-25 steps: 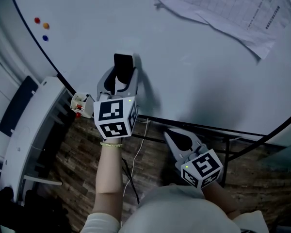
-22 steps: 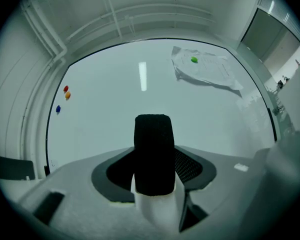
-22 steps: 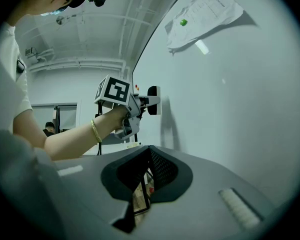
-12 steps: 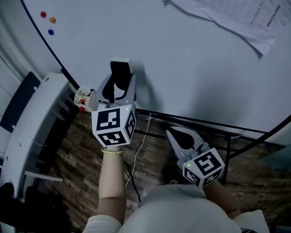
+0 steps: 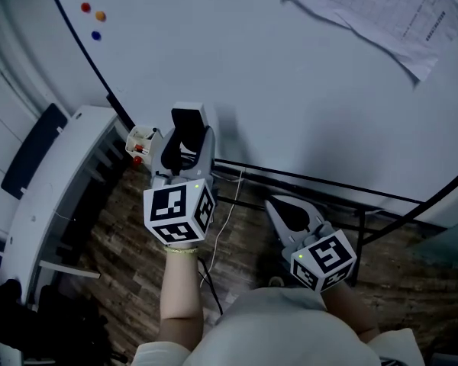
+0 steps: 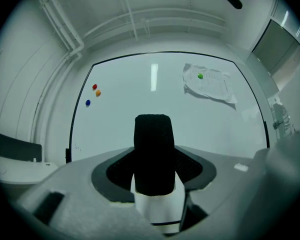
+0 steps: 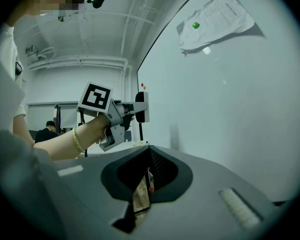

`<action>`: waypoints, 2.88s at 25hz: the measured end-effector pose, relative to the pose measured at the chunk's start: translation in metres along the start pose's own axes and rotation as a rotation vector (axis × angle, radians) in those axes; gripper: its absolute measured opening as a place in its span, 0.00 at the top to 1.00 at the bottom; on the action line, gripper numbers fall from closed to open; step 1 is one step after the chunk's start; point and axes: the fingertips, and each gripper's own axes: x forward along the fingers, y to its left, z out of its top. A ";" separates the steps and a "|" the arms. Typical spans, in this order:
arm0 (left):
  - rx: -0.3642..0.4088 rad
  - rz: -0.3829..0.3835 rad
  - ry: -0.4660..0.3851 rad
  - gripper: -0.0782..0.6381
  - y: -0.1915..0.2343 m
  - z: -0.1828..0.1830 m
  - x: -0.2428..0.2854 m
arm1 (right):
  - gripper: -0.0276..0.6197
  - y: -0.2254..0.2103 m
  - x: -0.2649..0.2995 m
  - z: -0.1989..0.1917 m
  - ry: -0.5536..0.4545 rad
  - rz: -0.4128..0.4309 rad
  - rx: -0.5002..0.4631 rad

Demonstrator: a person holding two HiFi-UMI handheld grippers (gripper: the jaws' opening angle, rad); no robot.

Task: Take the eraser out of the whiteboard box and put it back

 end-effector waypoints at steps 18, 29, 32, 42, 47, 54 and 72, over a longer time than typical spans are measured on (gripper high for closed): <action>-0.081 -0.017 0.004 0.57 0.016 -0.011 -0.108 | 0.95 0.067 -0.008 -0.006 -0.004 -0.013 0.011; -0.108 -0.004 0.007 0.57 0.020 -0.016 -0.154 | 0.95 0.096 -0.015 -0.014 0.013 0.006 0.014; -0.115 -0.010 0.006 0.57 0.018 -0.017 -0.159 | 0.95 0.099 -0.017 -0.014 0.013 0.006 0.013; -0.117 -0.018 0.007 0.57 0.016 -0.017 -0.164 | 0.95 0.104 -0.021 -0.015 0.014 0.004 0.007; -0.090 -0.019 0.016 0.57 0.014 -0.016 -0.162 | 0.95 0.104 -0.021 -0.015 0.016 0.004 0.004; -0.110 -0.024 0.000 0.57 0.014 -0.012 -0.160 | 0.95 0.104 -0.020 -0.015 0.018 0.002 0.000; -0.103 -0.056 0.001 0.57 0.009 -0.012 -0.134 | 0.95 0.085 -0.013 -0.011 0.004 -0.022 0.008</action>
